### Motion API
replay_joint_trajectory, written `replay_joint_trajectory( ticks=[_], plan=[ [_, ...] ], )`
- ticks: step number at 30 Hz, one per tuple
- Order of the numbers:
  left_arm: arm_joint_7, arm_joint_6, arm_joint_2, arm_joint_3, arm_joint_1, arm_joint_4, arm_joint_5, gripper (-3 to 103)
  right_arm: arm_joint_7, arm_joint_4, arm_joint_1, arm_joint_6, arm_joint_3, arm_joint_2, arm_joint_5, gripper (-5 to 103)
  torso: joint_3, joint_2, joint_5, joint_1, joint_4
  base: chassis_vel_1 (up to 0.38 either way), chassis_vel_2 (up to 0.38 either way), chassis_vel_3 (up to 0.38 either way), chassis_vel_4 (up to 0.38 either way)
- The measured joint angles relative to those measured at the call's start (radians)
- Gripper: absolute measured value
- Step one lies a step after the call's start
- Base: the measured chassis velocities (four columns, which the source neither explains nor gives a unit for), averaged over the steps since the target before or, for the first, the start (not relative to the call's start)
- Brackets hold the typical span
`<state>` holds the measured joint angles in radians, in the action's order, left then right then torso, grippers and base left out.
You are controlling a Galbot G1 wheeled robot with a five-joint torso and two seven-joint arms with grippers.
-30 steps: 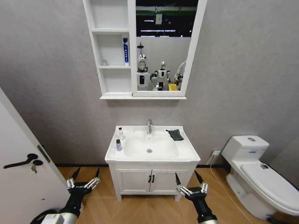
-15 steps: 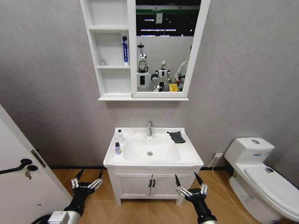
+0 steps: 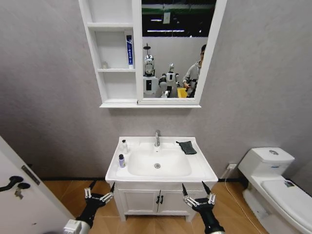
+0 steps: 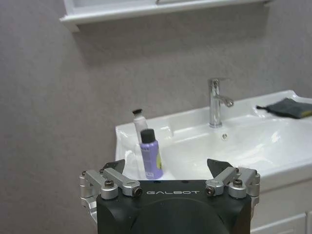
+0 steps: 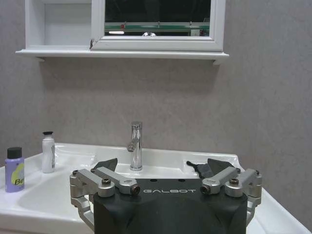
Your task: Move facial cleanser and shampoo from washbasin to cabinet, then wipe washbasin with towel.
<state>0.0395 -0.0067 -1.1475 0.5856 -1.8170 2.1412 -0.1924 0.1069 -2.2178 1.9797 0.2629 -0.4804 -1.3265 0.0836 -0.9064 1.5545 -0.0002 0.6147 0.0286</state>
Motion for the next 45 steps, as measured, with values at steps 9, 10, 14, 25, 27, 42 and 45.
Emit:
replay_joint_trajectory(
  ticks=[9,10,14,25,27,42,45],
  plan=[
    [-0.014,0.059,0.081,-0.134,0.308,-0.196,-0.154,96,-0.001,0.032,0.021,0.006,-0.014,0.004,-0.004,100,0.000,0.000,0.0000,0.001,0.0003,0.000,0.000,0.000,0.000],
    [-0.019,0.064,0.086,-0.157,0.350,-0.239,-0.167,96,0.002,0.037,0.022,0.004,-0.021,0.006,-0.001,100,0.000,0.000,0.0003,0.001,0.0000,0.000,0.000,0.000,0.000],
    [-0.020,0.061,0.085,-0.191,0.415,-0.317,-0.173,96,0.008,0.040,0.023,0.000,-0.028,0.006,0.004,100,0.000,0.000,0.0002,0.001,0.0000,0.000,0.000,0.000,0.000],
    [-0.044,0.045,0.032,-0.319,0.716,-0.580,-0.194,93,0.012,0.037,0.075,0.015,-0.063,-0.001,0.025,100,0.000,0.000,0.0002,0.001,0.0003,0.000,0.000,0.000,0.000],
    [-0.057,0.013,0.003,-0.347,0.776,-0.658,-0.179,96,0.012,0.022,0.088,0.016,-0.072,-0.005,0.032,100,0.000,0.000,0.0002,0.001,0.0002,0.000,0.000,0.000,0.000],
    [-0.076,-0.013,-0.037,-0.335,0.800,-0.712,-0.156,49,0.024,0.011,0.093,0.009,-0.073,-0.011,0.053,100,0.000,0.000,0.0002,0.001,0.0000,0.000,0.000,0.000,0.000],
    [-0.077,-0.012,-0.024,-0.319,0.783,-0.681,-0.163,43,0.024,0.011,0.089,0.008,-0.070,-0.014,0.053,100,0.000,0.000,0.0000,0.001,0.0001,0.000,0.000,0.000,0.000]
  ],
)
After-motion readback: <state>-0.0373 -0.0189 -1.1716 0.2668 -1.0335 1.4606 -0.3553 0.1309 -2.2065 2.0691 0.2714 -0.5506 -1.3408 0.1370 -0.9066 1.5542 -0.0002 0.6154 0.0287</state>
